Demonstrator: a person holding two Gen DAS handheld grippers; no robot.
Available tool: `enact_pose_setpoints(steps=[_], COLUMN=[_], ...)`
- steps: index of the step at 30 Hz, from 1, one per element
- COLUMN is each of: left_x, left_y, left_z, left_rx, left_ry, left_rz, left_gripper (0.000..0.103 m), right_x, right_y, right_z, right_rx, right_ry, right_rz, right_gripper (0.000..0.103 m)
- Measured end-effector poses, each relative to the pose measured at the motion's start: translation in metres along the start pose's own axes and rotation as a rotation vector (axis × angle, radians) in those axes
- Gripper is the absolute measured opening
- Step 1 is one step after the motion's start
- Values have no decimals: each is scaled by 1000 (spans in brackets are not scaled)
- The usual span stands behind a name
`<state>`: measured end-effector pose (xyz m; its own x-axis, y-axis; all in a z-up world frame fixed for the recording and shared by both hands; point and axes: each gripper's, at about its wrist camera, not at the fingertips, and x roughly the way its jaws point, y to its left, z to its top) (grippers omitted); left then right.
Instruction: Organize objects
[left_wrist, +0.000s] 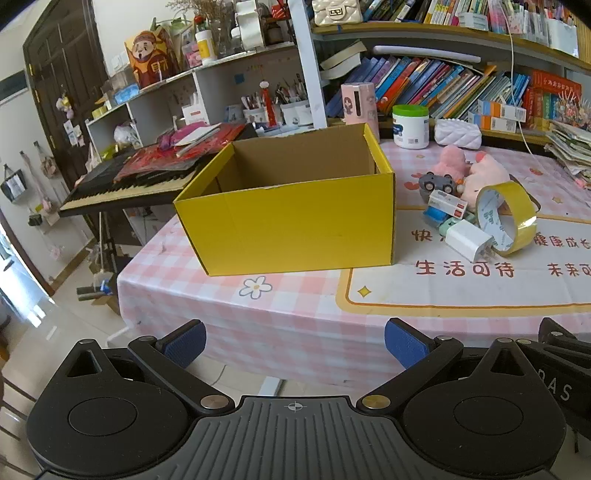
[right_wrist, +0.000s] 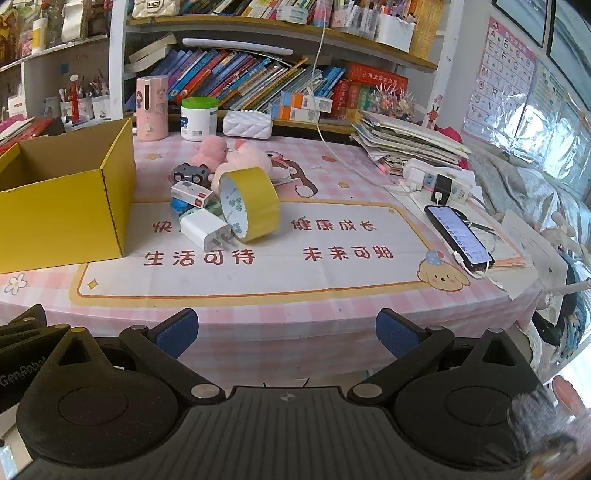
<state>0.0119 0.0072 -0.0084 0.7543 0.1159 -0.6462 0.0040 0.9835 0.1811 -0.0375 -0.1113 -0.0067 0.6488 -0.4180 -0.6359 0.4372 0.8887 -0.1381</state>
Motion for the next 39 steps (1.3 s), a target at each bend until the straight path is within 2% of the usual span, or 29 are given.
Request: enact_pose_setpoints(steps=[39], left_x=[0], left_y=[-2], left_z=[2], left_rx=[2], left_ry=[3], left_rz=[0], left_gripper=[103], right_x=[2], right_y=[2], right_z=[-2], right_rx=[-3], right_ry=[0], right_rz=[-5], right_gripper=[103])
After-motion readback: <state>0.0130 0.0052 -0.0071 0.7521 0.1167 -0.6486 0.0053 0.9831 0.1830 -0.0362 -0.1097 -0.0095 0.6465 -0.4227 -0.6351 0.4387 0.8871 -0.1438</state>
